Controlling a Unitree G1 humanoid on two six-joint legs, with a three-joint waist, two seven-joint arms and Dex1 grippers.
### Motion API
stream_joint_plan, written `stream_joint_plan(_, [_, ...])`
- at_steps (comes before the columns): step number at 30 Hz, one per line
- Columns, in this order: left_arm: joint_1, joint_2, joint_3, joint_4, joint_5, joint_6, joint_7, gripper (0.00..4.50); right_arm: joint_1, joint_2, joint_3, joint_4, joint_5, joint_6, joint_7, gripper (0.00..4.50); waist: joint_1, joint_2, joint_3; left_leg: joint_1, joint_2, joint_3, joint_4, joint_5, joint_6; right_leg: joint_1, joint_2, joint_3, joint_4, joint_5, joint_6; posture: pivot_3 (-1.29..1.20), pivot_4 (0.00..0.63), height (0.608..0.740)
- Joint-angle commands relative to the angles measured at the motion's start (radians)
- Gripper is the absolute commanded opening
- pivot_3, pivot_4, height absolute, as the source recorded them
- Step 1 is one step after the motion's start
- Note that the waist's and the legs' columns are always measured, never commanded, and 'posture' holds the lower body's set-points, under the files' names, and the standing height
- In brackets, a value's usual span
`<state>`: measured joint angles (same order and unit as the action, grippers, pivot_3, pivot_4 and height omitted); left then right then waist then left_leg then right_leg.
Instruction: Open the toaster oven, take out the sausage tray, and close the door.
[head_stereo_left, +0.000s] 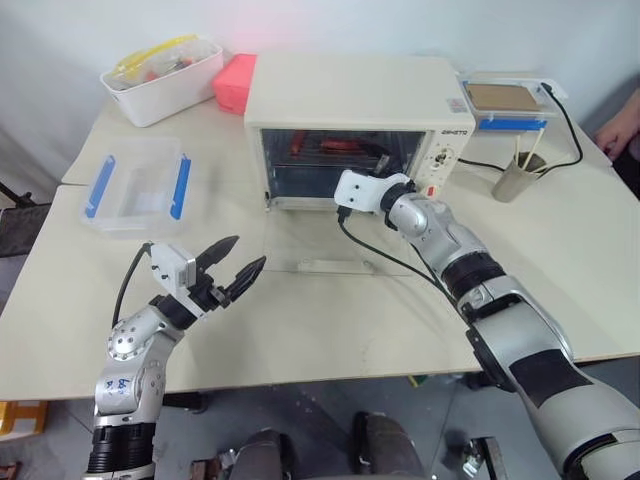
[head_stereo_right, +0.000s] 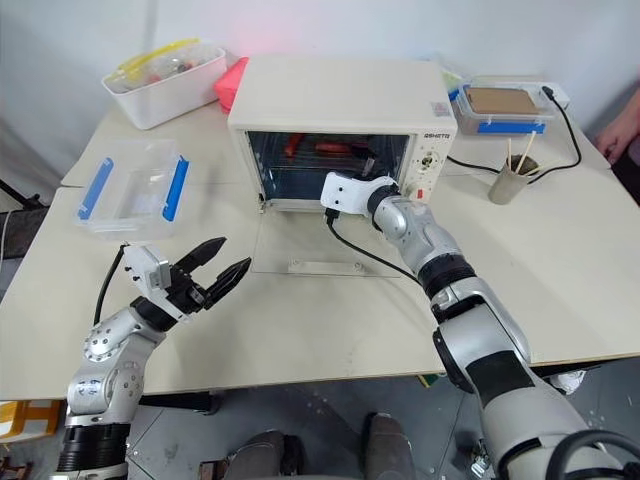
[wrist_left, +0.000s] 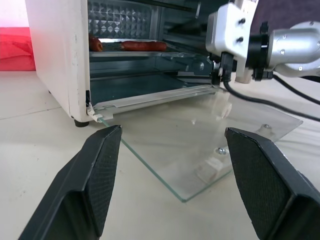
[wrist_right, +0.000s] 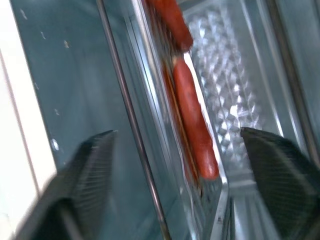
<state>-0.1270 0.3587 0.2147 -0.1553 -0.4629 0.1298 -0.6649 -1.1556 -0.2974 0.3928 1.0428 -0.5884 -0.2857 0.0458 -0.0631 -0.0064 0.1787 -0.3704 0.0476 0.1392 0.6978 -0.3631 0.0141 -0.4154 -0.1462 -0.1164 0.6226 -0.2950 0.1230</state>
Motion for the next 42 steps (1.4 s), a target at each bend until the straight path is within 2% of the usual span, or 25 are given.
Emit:
stream_joint_plan(1, [-0.027, 0.009, 0.002, -0.031, -0.007, -0.02, 0.0, 3.51, -0.065, 0.013, 0.01, 0.057, -0.012, -0.017, -0.041, 2.51, -0.001, 0.0, 0.0, 0.0, 0.0, 0.0, 0.0, 0.0, 0.0, 0.0, 0.0, 0.0, 0.0, 0.0, 0.0, 0.0, 0.15, 0.74])
stream_joint_plan(8, [-0.204, 0.01, -0.039, 0.115, 0.0, -0.043, -0.073, 3.51, -0.087, 0.011, 0.017, 0.09, -0.012, -0.041, -0.068, 0.06, 0.002, 0.0, 0.0, 0.0, 0.0, 0.0, 0.0, 0.0, 0.0, 0.0, 0.0, 0.0, 0.0, 0.0, 0.0, 0.0, 0.15, 0.74])
stream_joint_plan(16, [-0.602, 0.004, -0.041, 0.512, -0.004, -0.103, -0.185, 3.51, -0.09, -0.006, 0.012, 0.014, -0.03, -0.08, -0.088, 0.02, -0.005, 0.0, 0.0, -0.002, 0.0, -0.001, 0.0, 0.001, -0.001, 0.0, 0.002, -0.003, -0.001, 0.0, 0.0, 0.0, 0.15, 0.74])
stream_joint_plan(21, [-0.766, 0.022, -0.016, 0.704, -0.014, -0.1, -0.251, 3.51, -0.062, -0.023, 0.005, -0.077, -0.024, -0.101, -0.037, 0.02, -0.023, 0.0, 0.0, -0.003, -0.001, -0.003, -0.004, 0.001, -0.001, -0.002, 0.002, -0.006, -0.001, 0.0, 0.0, 0.0, 0.15, 0.74])
stream_joint_plan(23, [-0.789, 0.03, -0.005, 0.739, -0.019, -0.094, -0.269, 3.51, -0.025, -0.033, 0.001, -0.15, -0.017, -0.099, -0.001, 0.02, -0.024, -0.001, 0.0, -0.004, -0.001, -0.003, -0.006, 0.001, -0.001, -0.003, 0.002, -0.008, -0.001, 0.0, 0.0, 0.0, 0.15, 0.74])
stream_joint_plan(31, [-0.784, 0.055, 0.005, 0.744, -0.036, 0.003, -0.326, 3.51, 0.333, -0.138, -0.056, -0.764, 0.017, 0.045, 0.213, 0.02, -0.023, -0.001, 0.0, -0.004, -0.001, -0.009, -0.013, 0.001, -0.001, -0.005, 0.001, -0.017, 0.0, 0.0, 0.0, 0.0, 0.15, 0.74])
stream_joint_plan(35, [-0.779, 0.059, 0.008, 0.744, -0.029, 0.01, -0.328, 3.51, 0.435, -0.164, -0.087, -0.936, 0.017, 0.109, 0.271, 0.02, -0.018, -0.001, 0.001, -0.004, -0.001, -0.009, -0.011, 0.001, -0.001, -0.004, 0.001, -0.016, -0.002, 0.0, 0.0, 0.0, 0.15, 0.74])
stream_joint_plan(39, [-0.778, 0.075, 0.011, 0.768, -0.017, 0.012, -0.336, 3.51, 0.67, -0.251, -0.139, -1.211, 0.036, 0.14, 0.368, 0.02, 0.005, -0.001, 0.001, -0.006, -0.001, -0.009, -0.005, 0.001, -0.001, -0.004, 0.0, -0.016, -0.002, 0.0, 0.0, 0.0, 0.15, 0.74])
stream_joint_plan(42, [-0.774, 0.083, 0.017, 0.771, -0.025, 0.035, -0.337, 3.51, 0.763, -0.282, -0.153, -1.319, 0.041, 0.141, 0.406, 0.02, 0.019, -0.002, 0.001, -0.006, -0.001, -0.006, -0.001, 0.001, -0.001, -0.002, 0.0, -0.015, -0.002, 0.0, 0.0, 0.0, 0.15, 0.74])
